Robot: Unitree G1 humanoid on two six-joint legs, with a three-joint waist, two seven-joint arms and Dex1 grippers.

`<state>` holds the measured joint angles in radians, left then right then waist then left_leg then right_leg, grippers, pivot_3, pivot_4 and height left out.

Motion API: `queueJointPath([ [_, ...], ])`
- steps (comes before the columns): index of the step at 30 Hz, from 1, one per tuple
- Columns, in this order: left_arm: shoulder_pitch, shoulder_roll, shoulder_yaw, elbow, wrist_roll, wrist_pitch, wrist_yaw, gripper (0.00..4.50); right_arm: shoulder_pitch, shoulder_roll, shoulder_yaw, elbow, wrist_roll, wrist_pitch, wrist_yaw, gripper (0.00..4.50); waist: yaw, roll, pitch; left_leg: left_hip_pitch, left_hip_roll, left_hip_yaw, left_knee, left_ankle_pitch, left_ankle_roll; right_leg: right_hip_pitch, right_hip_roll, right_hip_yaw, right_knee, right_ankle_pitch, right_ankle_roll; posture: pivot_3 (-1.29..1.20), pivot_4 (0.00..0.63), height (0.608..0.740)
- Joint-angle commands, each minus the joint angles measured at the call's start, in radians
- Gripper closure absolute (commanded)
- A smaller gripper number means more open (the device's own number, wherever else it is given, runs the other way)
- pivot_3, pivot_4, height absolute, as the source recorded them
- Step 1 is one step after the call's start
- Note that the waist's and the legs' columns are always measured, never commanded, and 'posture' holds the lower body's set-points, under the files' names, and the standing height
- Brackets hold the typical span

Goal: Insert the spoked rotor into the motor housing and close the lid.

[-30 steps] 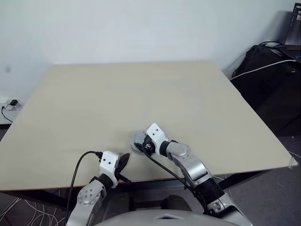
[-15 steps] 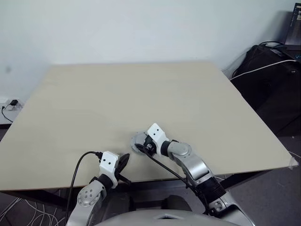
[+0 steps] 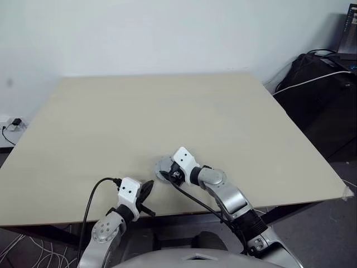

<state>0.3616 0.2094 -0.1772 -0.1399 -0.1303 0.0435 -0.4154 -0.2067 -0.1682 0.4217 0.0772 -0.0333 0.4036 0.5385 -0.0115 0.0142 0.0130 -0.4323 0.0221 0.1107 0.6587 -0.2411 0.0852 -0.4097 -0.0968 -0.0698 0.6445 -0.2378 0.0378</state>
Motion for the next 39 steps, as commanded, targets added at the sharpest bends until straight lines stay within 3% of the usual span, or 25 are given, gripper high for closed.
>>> queueJointPath([
  [1, -0.05, 0.0, 0.037, -0.036, -0.011, 0.018, 0.02, 4.5, 0.005, -0.009, -0.002, 0.011, -0.009, 0.01, -0.001, 1.3, 0.0, 0.0, 0.0, 0.0, 0.0, 0.0, 0.0, 0.0, 0.0, 0.0, 0.0, 0.0, 0.0, 0.0, 0.0, 0.0, 0.0, 0.74],
  [6, -0.163, -0.012, 0.09, -0.053, -0.02, 0.21, 0.1, 4.5, 0.002, -0.005, -0.003, 0.011, -0.006, 0.011, -0.001, 1.3, 0.0, -0.001, -0.001, 0.001, 0.0, 0.0, 0.001, 0.0, 0.0, 0.001, 0.001, -0.001, 0.001, 0.0, 0.0, 0.0, 0.0, 0.74],
  [15, -0.378, 0.03, 0.171, 0.013, -0.232, 0.497, -0.05, 4.5, -0.006, 0.002, -0.004, 0.011, -0.003, 0.012, 0.0, 1.3, -0.001, -0.002, -0.002, 0.001, 0.0, 0.001, 0.004, 0.001, -0.001, 0.003, 0.007, -0.001, 0.001, 0.001, 0.003, 0.0, 0.0, 0.74],
  [25, -0.523, 0.053, 0.145, 0.169, -0.253, 0.651, -0.114, 4.5, -0.006, 0.003, -0.011, 0.001, -0.001, 0.015, -0.004, 1.3, -0.002, -0.004, -0.002, 0.003, 0.0, 0.003, 0.004, 0.004, -0.006, 0.004, 0.009, 0.001, 0.001, 0.002, 0.004, 0.0, 0.0, 0.74],
  [39, -0.543, 0.009, 0.059, 0.194, -0.226, 0.689, -0.14, 4.5, -0.007, 0.003, -0.012, -0.006, -0.005, 0.021, -0.004, 1.3, 0.001, -0.004, -0.004, 0.003, -0.001, 0.003, 0.004, 0.003, -0.005, 0.005, 0.002, 0.002, 0.001, 0.002, 0.004, 0.0, 0.0, 0.74],
])
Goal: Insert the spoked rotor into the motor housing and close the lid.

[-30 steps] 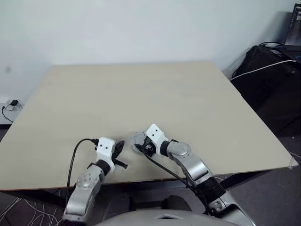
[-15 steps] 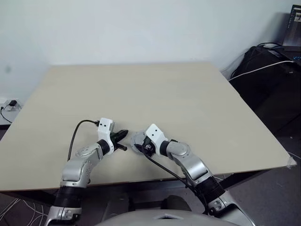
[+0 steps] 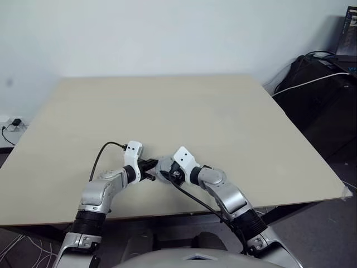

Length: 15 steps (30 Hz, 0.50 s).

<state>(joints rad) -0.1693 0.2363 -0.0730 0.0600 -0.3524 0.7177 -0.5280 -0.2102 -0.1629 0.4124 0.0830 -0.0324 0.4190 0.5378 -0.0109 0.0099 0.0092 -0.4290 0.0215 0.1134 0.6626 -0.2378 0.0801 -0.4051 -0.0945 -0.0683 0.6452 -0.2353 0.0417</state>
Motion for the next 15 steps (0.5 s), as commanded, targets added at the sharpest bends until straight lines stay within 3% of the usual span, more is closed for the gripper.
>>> queueJointPath([
  [1, -0.012, -0.02, -0.04, -0.014, -0.012, 0.008, -0.034, 4.5, -0.004, -0.002, -0.002, -0.012, -0.006, 0.006, -0.003, 1.3, 0.0, 0.0, 0.0, 0.0, 0.0, 0.0, 0.0, 0.0, 0.0, 0.0, 0.0, 0.0, 0.0, 0.0, 0.0, 0.0, 0.0, 0.74],
  [9, -0.016, 0.003, -0.064, -0.045, -0.004, 0.01, -0.062, 4.5, -0.006, 0.003, 0.001, -0.012, -0.005, 0.008, -0.002, 1.3, 0.0, 0.0, 0.0, -0.001, 0.0, 0.0, 0.0, 0.0, 0.0, -0.001, -0.001, 0.0, 0.0, 0.0, 0.0, 0.0, 0.0, 0.74],
  [15, 0.028, 0.047, -0.151, -0.098, 0.047, -0.105, -0.146, 4.5, -0.003, 0.006, 0.002, -0.015, -0.005, 0.009, -0.004, 1.3, 0.0, 0.001, 0.0, -0.001, 0.0, 0.0, -0.001, 0.0, 0.0, -0.001, -0.002, 0.0, -0.001, 0.0, 0.0, 0.0, 0.0, 0.74],
])
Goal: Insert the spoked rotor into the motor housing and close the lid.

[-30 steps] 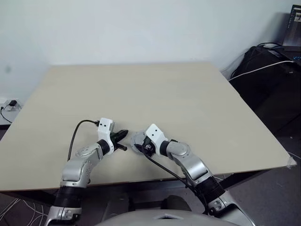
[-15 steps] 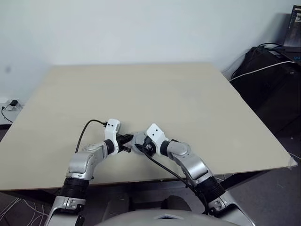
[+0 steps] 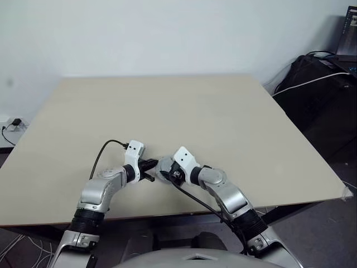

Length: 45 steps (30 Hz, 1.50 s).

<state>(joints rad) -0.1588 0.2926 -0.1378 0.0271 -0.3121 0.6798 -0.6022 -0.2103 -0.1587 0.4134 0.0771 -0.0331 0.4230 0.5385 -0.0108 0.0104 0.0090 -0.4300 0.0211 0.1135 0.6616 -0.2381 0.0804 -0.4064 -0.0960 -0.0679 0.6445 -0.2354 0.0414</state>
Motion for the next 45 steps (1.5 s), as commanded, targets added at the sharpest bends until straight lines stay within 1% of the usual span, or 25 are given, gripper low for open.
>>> queueJointPath([
  [1, 0.02, -0.016, -0.079, -0.069, 0.005, -0.077, -0.068, 4.5, -0.002, 0.002, 0.001, -0.009, -0.005, 0.006, -0.005, 1.3, -0.001, 0.0, 0.0, 0.0, 0.0, 0.0, 0.0, 0.0, 0.0, 0.0, 0.0, 0.0, 0.0, 0.0, 0.0, 0.0, 0.0, 0.74],
  [5, 0.017, -0.032, -0.055, -0.059, 0.007, -0.099, -0.049, 4.5, -0.003, 0.003, 0.001, -0.007, -0.005, 0.005, -0.005, 1.3, 0.002, 0.001, 0.0, 0.0, 0.0, 0.0, 0.0, -0.001, 0.002, -0.001, -0.001, 0.001, 0.0, 0.0, 0.0, 0.0, 0.0, 0.74],
  [11, 0.011, -0.027, -0.062, -0.032, 0.023, -0.05, -0.034, 4.5, -0.005, 0.006, 0.003, -0.004, -0.007, 0.003, -0.002, 1.3, 0.002, 0.001, 0.0, -0.001, 0.0, 0.0, 0.0, -0.001, 0.002, -0.001, -0.001, 0.001, 0.0, 0.0, -0.001, 0.0, 0.0, 0.74],
  [15, 0.002, -0.045, -0.067, -0.004, 0.037, 0.003, 0.003, 4.5, -0.005, 0.008, 0.002, -0.005, -0.006, 0.004, -0.002, 1.3, 0.003, 0.001, 0.0, -0.001, 0.0, 0.0, 0.0, -0.001, 0.002, -0.001, -0.001, 0.0, 0.0, 0.001, -0.001, 0.0, 0.0, 0.74],
  [22, 0.003, -0.057, -0.077, -0.012, 0.037, 0.015, 0.003, 4.5, 0.01, 0.001, -0.007, -0.048, 0.013, 0.02, 0.014, 1.3, 0.005, 0.003, -0.002, -0.001, 0.0, 0.0, 0.0, -0.001, 0.003, 0.0, -0.001, 0.0, 0.0, 0.001, -0.001, 0.0, 0.0, 0.74],
  [24, 0.004, -0.058, -0.076, -0.011, 0.037, 0.012, 0.0, 4.5, 0.016, -0.005, -0.015, -0.07, 0.019, 0.026, 0.016, 0.58, 0.007, 0.003, -0.002, -0.001, 0.0, 0.0, 0.0, -0.001, 0.003, 0.0, -0.001, 0.0, 0.0, 0.001, -0.001, 0.0, 0.0, 0.74],
  [26, 0.003, -0.058, -0.075, -0.011, 0.037, 0.012, -0.002, 4.5, 0.023, -0.012, -0.026, -0.095, 0.025, 0.032, 0.016, 0.02, 0.009, 0.003, -0.002, -0.001, 0.0, 0.0, 0.0, -0.001, 0.003, 0.0, -0.001, 0.0, -0.001, 0.001, -0.001, 0.0, 0.0, 0.74],
  [34, 0.006, -0.062, -0.079, -0.01, 0.037, 0.01, -0.006, 4.5, 0.078, -0.074, -0.083, -0.248, 0.072, 0.066, 0.024, 0.02, 0.017, 0.003, -0.002, -0.001, -0.001, 0.0, 0.0, -0.002, 0.004, -0.001, -0.001, 0.0, -0.001, 0.001, -0.001, 0.0, 0.0, 0.74],
  [40, 0.007, -0.065, -0.08, -0.01, 0.036, 0.008, -0.008, 4.5, 0.154, -0.116, -0.151, -0.392, 0.122, 0.128, 0.007, 0.02, 0.028, 0.003, -0.002, -0.002, 0.0, 0.0, 0.0, -0.003, 0.004, -0.001, -0.002, 0.0, -0.002, 0.0, -0.001, 0.0, 0.0, 0.74],
  [43, 0.007, -0.066, -0.08, -0.009, 0.037, 0.008, -0.01, 4.5, 0.193, -0.093, -0.198, -0.42, 0.157, 0.193, -0.036, 0.02, 0.03, 0.003, -0.002, -0.002, 0.0, 0.0, 0.0, -0.003, 0.005, -0.001, -0.002, 0.001, -0.002, 0.0, -0.001, 0.0, 0.0, 0.74],
  [45, 0.005, -0.065, -0.08, -0.008, 0.038, 0.008, -0.01, 4.5, 0.207, -0.051, -0.237, -0.418, 0.189, 0.259, -0.08, 0.02, 0.03, 0.003, -0.002, -0.002, 0.0, 0.0, 0.0, -0.003, 0.005, -0.001, -0.002, 0.001, -0.002, 0.0, -0.001, 0.0, 0.0, 0.74],
])
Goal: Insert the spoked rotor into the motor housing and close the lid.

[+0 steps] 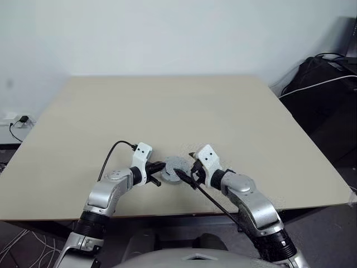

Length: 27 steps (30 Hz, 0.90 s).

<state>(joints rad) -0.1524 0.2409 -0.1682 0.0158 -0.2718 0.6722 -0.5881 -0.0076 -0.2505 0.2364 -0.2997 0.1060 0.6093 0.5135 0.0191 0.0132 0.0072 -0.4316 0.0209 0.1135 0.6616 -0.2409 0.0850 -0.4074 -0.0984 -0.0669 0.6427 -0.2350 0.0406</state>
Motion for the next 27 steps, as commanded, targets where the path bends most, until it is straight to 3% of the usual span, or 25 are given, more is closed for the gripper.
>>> queueJointPath([
  [1, -0.002, -0.013, -0.05, 0.003, -0.001, 0.016, -0.025, 4.5, 0.007, 0.058, -0.073, -0.039, 0.06, 0.103, -0.073, 0.02, 0.0, 0.0, 0.0, 0.0, 0.0, 0.0, 0.0, 0.0, 0.0, 0.0, 0.0, 0.0, 0.0, 0.0, 0.0, 0.0, 0.0, 0.74],
  [14, 0.011, -0.008, -0.056, -0.013, 0.003, 0.02, -0.03, 4.5, -0.063, 0.28, -0.261, 0.051, 0.257, 0.372, -0.232, 0.02, -0.001, 0.001, 0.0, -0.001, 0.0, 0.0, -0.002, 0.0, 0.0, -0.001, -0.001, 0.002, 0.0, 0.0, 0.0, 0.0, 0.0, 0.74],
  [21, 0.024, -0.005, -0.05, -0.026, 0.002, 0.021, -0.026, 4.5, -0.091, 0.3, -0.308, 0.098, 0.309, 0.47, -0.265, 0.02, -0.002, 0.002, 0.0, -0.001, 0.0, 0.0, -0.004, 0.0, 0.0, -0.002, -0.001, 0.002, -0.001, -0.001, -0.002, 0.0, 0.0, 0.74],
  [27, 0.03, -0.004, -0.048, -0.031, 0.0, 0.022, -0.024, 4.5, -0.103, 0.344, -0.437, 0.158, 0.48, 0.653, -0.229, 0.02, -0.003, 0.002, -0.001, 0.0, 0.0, 0.0, -0.005, 0.0, 0.0, -0.002, -0.001, 0.002, -0.001, -0.001, -0.002, 0.0, 0.0, 0.74],
])
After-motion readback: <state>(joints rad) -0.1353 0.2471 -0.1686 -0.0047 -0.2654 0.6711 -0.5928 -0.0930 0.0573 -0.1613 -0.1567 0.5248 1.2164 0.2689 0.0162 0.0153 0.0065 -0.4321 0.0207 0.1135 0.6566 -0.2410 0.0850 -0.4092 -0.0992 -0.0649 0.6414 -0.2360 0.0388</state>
